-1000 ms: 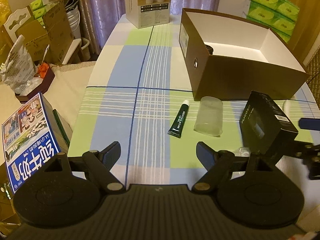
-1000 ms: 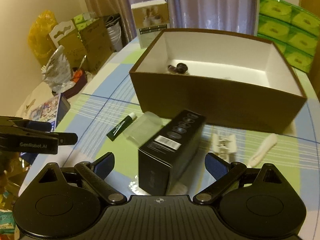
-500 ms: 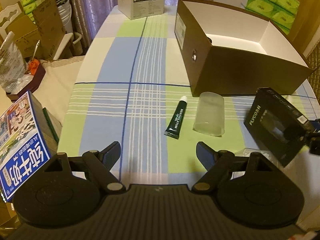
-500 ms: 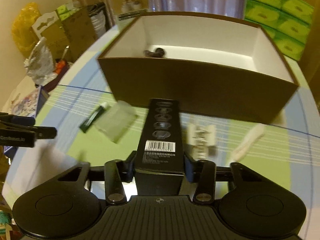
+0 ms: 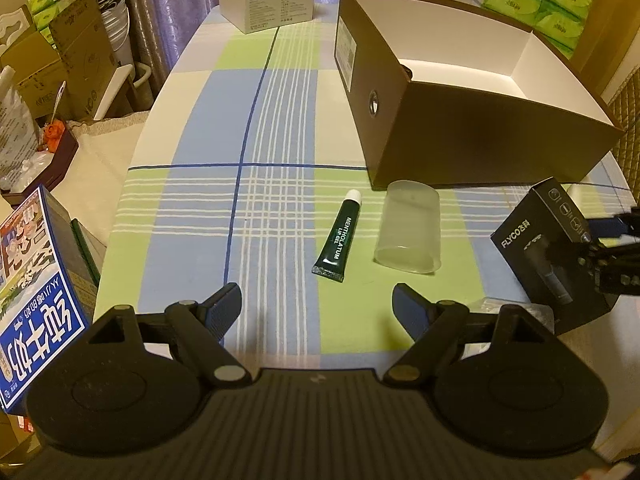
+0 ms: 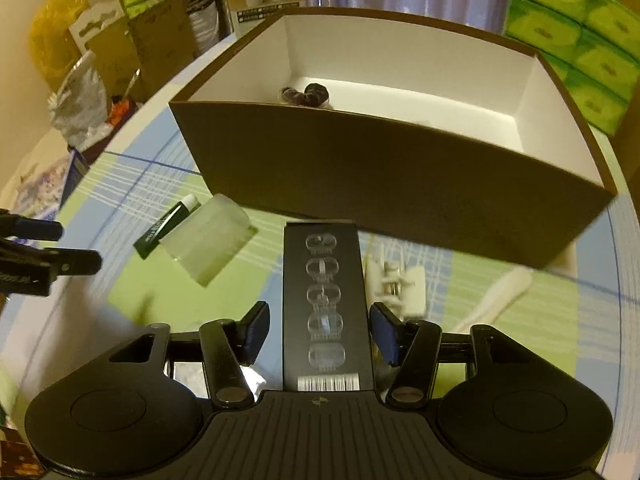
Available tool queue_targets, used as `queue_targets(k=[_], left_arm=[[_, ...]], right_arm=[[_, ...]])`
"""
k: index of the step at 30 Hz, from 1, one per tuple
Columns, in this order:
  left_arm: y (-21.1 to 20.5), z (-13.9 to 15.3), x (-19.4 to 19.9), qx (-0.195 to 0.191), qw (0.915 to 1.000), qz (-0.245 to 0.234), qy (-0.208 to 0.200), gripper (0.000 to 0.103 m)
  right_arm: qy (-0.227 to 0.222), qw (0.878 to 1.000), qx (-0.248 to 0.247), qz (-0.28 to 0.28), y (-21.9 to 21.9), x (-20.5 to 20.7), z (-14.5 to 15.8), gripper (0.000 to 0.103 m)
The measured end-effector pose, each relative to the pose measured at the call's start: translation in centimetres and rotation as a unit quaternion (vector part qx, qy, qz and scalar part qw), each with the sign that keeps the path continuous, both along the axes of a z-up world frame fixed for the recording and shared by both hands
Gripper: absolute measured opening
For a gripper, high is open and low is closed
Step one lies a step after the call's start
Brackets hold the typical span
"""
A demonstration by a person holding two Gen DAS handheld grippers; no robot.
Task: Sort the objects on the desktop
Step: 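Grasp the black FLYCO box with the right tool while the left tool grasps the clear cup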
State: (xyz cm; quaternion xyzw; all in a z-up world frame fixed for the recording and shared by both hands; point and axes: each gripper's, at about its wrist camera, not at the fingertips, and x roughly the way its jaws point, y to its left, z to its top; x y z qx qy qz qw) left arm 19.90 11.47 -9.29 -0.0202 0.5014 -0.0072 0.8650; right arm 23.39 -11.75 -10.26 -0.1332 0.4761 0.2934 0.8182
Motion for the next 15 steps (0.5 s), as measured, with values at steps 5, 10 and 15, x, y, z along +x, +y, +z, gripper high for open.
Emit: queue_targets(k=[5,10,15], left_arm=[[-0.4,-0.2,0.3,-0.002,1.0,0.001,-0.001,0.079],[-1.5,-0.4,0.6,-0.004,0.9999,-0.013,-0.003,0.079],[-2.7,-0.5,1.0,-0.007,0.9994,-0.032,-0.007,0.079]], right_arm=[[-0.008,1.0,-0.026,0.013,1.5,0.8,-1.2,0.052],[-0.029,0.999,-0.038,0.028,1.7,0.6,-1.1,0.041],[-0.027,0.999,-0.011,0.016,0.6,0.4,-0.3,0.04]])
